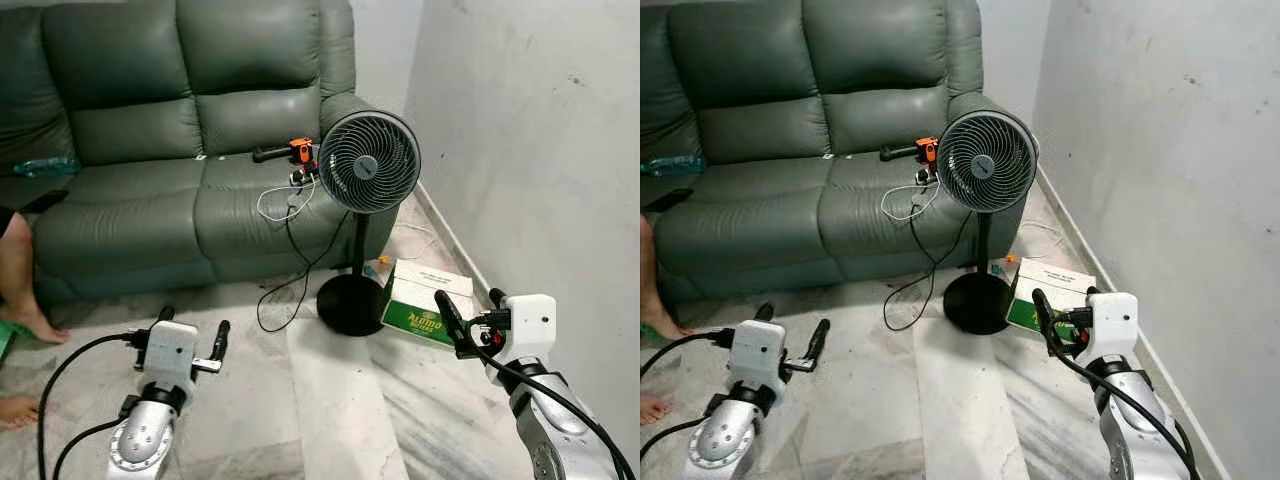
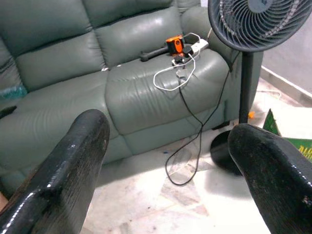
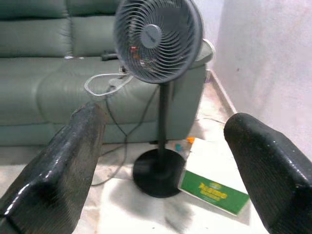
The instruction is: Hang keys on a hook
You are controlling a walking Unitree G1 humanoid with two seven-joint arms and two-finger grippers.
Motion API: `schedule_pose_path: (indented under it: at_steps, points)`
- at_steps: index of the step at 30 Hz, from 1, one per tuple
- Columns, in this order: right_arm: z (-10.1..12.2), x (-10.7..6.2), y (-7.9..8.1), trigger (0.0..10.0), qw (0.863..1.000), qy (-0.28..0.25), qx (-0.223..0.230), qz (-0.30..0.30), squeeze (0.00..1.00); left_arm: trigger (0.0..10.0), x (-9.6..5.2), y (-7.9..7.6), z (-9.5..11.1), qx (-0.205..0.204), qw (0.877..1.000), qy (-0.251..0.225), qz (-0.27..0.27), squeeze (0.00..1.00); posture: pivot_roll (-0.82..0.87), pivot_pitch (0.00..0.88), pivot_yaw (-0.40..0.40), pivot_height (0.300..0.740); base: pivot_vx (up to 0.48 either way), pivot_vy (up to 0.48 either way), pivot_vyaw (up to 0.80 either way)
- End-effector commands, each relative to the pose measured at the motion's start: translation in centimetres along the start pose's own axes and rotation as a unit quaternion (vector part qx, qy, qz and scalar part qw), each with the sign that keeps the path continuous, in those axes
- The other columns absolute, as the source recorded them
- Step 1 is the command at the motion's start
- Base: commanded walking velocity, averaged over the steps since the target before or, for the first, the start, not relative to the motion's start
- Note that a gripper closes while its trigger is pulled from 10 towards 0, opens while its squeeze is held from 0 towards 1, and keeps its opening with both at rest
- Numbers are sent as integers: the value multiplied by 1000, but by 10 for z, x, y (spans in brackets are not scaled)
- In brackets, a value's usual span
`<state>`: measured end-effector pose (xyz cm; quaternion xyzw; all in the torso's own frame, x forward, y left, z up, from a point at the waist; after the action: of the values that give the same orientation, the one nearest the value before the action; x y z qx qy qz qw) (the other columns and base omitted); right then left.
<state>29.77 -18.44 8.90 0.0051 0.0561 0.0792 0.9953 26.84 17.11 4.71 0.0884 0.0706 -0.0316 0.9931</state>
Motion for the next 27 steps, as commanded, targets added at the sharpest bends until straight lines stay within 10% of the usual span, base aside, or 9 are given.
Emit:
schedule_pose_path:
  at_steps: [1, 27]
  points:
    - [14, 7, 14, 10000, 1000, -20, 3, 21, 0, 10000, -2, 0, -1, 8, 1000, 11, 2, 0, -14, 0, 26, 740, 0, 0, 0]
    - [16, 37, 55, 10000, 997, -33, 26, 66, 0, 10000, 28, -6, 8, -53, 998, 17, 2, 0, -41, 0, 72, 740, 0, 0, -418]
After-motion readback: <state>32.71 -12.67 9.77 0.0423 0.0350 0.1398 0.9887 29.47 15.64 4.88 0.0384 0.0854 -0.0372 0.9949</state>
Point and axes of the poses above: a point about 5 cm out from each wrist's last joint towards the gripper, its own x axis pointing out of the wrist towards the gripper, its own z axis along the axis of the wrist's last joint, y = z × x, the point moved 5 cm from there along x, pointing out of the wrist towards the gripper
